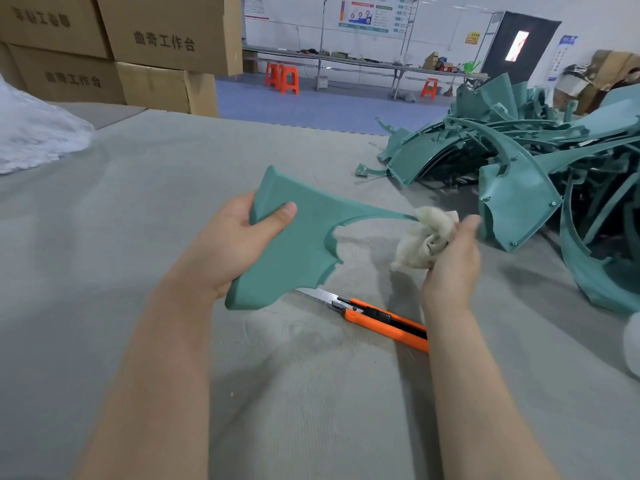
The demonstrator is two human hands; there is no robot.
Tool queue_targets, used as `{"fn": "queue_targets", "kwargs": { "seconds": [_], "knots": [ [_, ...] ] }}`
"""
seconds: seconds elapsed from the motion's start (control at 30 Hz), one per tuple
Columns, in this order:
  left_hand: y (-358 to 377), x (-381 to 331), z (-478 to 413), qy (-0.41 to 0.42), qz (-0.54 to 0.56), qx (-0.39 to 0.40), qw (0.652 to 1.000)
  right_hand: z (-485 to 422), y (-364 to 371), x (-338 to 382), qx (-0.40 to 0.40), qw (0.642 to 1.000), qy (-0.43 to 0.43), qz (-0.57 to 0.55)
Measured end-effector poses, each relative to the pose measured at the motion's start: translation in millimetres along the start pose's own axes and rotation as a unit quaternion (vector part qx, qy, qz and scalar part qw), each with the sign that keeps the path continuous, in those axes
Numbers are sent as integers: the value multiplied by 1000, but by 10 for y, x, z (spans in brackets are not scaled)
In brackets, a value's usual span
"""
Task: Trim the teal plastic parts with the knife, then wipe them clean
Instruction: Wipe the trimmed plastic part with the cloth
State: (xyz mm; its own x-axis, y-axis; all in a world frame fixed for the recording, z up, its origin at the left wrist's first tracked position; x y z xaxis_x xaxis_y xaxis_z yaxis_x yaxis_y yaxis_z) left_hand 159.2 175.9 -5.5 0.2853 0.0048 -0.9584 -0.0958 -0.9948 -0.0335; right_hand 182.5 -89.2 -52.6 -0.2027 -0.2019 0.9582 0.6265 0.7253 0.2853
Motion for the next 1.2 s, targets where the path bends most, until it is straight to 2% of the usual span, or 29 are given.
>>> {"fn": "queue_targets", "kwargs": {
  "seconds": [0.13,0.23,0.3,0.4,0.53,0.6,0.77,0.9,1.03,1.1,1.2],
  "knots": [
    [-6,-13,12,7,4,2,1000,-6,24,-64,59,992,-36,110],
    [-41,-20,10,15,-6,-12,1000,-73,-7,-124,50,990,1,134],
    [-59,-27,11,24,-17,-13,999,-100,-15,-142,45,993,25,109],
    [-58,-32,18,31,-19,-9,999,-125,-108,-124,-8,997,34,69],
    [-20,-66,19,45,-27,-6,999,-91,-100,-183,-36,987,120,-98],
    [-14,-72,15,51,-40,-9,998,-59,-61,-190,-28,977,151,-148],
    [-72,-56,0,52,-74,-26,996,-47,59,-160,95,984,128,-84],
    [-97,-94,16,65,-67,-18,996,-83,-31,-183,39,994,98,8],
    [-37,-88,12,71,-71,3,995,-107,-75,-280,5,986,162,-39],
    [-20,-66,1,66,-78,-4,995,-96,-48,-278,13,984,160,-73],
    [-56,-61,1,62,-85,-26,994,-54,20,-203,55,993,103,-34]
  ]
}}
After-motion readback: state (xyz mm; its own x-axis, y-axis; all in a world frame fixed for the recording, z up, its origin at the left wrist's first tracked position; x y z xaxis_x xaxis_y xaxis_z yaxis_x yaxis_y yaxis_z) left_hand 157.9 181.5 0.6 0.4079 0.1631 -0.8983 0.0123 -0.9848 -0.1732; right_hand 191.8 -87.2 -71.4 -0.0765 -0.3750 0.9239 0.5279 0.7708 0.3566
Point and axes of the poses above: each hand's wrist, its own z-axis away from the middle knuckle, its own y-axis out of the palm, x = y × z, the point moved 5 cm from there along -z, towards the middle knuckle, and after that the axes turned 4 degrees about y, right-handed, at the moved point
